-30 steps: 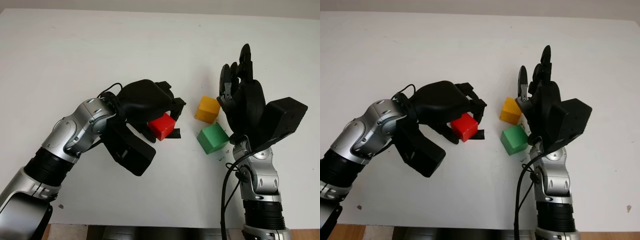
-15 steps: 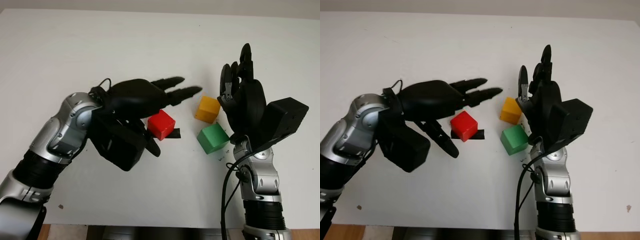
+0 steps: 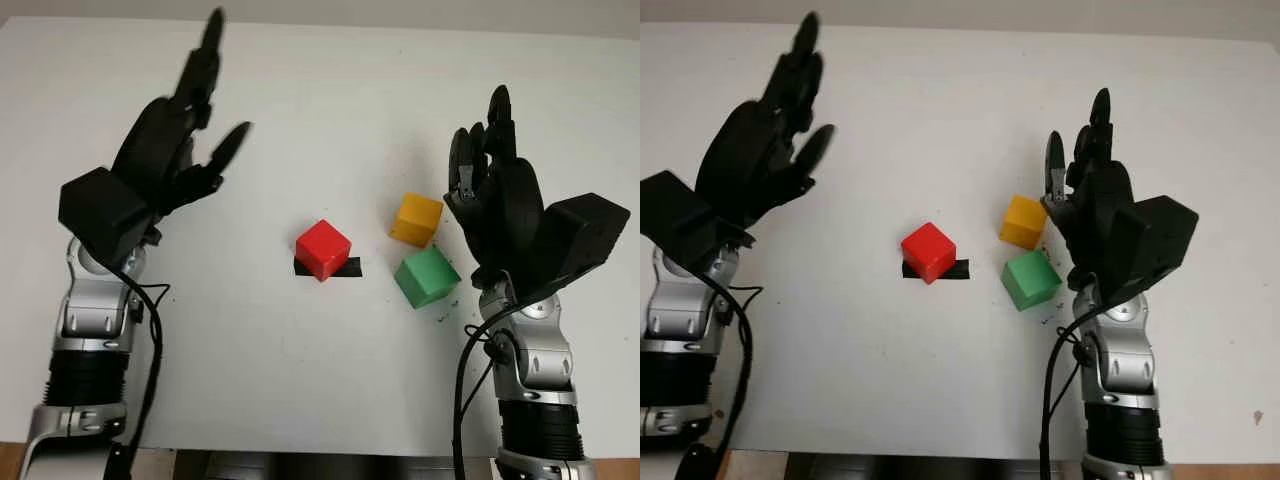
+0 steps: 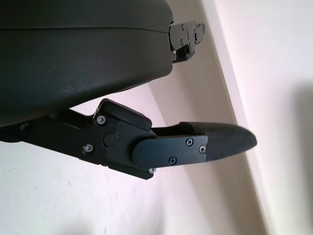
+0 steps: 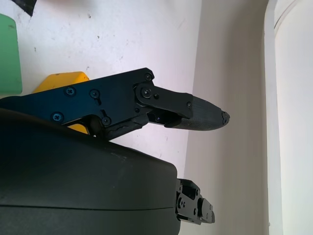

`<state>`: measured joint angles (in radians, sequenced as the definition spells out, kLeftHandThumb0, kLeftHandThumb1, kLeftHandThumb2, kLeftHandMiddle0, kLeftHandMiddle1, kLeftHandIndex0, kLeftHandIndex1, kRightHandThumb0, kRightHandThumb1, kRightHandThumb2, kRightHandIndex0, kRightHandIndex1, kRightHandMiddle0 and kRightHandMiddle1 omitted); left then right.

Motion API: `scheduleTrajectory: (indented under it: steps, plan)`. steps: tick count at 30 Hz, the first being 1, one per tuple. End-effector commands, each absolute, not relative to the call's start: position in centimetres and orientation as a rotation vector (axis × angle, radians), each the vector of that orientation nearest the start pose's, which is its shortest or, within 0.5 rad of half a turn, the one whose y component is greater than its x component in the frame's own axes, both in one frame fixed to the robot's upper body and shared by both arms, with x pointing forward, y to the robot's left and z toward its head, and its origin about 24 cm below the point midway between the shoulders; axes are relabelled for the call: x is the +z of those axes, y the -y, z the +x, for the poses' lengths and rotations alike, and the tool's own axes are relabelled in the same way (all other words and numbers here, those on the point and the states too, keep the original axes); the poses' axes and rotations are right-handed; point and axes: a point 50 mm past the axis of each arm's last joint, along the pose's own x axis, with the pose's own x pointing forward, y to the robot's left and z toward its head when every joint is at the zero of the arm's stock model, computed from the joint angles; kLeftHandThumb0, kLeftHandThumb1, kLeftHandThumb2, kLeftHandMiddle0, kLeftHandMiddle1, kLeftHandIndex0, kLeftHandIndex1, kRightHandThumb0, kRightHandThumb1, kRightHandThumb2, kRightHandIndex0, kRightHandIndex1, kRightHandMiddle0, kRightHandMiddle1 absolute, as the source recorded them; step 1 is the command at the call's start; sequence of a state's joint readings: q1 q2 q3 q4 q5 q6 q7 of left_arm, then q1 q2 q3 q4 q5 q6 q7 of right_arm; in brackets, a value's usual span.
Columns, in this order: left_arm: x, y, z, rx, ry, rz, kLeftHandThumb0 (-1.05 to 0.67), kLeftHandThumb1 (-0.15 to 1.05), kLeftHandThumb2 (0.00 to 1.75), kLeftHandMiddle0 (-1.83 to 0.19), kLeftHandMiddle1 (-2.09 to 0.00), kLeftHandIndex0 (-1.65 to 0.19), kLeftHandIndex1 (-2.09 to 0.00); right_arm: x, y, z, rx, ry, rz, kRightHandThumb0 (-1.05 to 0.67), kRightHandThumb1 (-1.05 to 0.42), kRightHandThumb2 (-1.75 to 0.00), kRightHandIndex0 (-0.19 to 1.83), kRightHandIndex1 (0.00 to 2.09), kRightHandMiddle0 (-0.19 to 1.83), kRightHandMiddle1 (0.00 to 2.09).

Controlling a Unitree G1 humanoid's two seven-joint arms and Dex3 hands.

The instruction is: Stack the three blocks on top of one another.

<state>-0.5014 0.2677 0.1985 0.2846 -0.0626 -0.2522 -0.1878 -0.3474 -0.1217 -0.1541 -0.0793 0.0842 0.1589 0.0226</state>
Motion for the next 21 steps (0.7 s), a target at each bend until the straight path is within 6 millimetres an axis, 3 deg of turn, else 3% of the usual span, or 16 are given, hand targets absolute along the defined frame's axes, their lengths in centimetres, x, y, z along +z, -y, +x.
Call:
scheduleTrajectory:
  steps: [1,10,17,21]
  plan:
    - [14.5,-21.3,33.1,-0.031,0.454,0.139,-0.77,1.05,0.52,0.19,-0.02,0.17,-0.02,15.0,18.6,30.4,-0.031,0.289,-0.045,-0.58,-1.05,-0.60,-0.19,0.00,-0.19,0.00]
    - [11.6,-21.7,33.6,-0.007,0.350,0.032,-0.74,1.05,0.64,0.19,-0.03,0.19,-0.01,16.0,19.2,30.5,0.015,0.292,-0.093,-0.56,-1.05,-0.60,-0.17,0.02,-0.17,0.02]
    - [10.7,-21.3,33.9,-0.017,0.315,-0.008,-0.74,1.05,0.65,0.19,-0.04,0.18,-0.02,17.9,21.1,30.6,0.135,0.266,-0.226,-0.56,-1.05,-0.47,-0.16,0.03,-0.16,0.04]
    - [10.6,-21.1,33.8,-0.028,0.312,-0.001,-0.73,1.05,0.69,0.19,-0.05,0.18,-0.03,19.3,22.6,30.7,0.156,0.254,-0.341,-0.56,-1.05,-0.28,-0.02,0.11,-0.01,0.11]
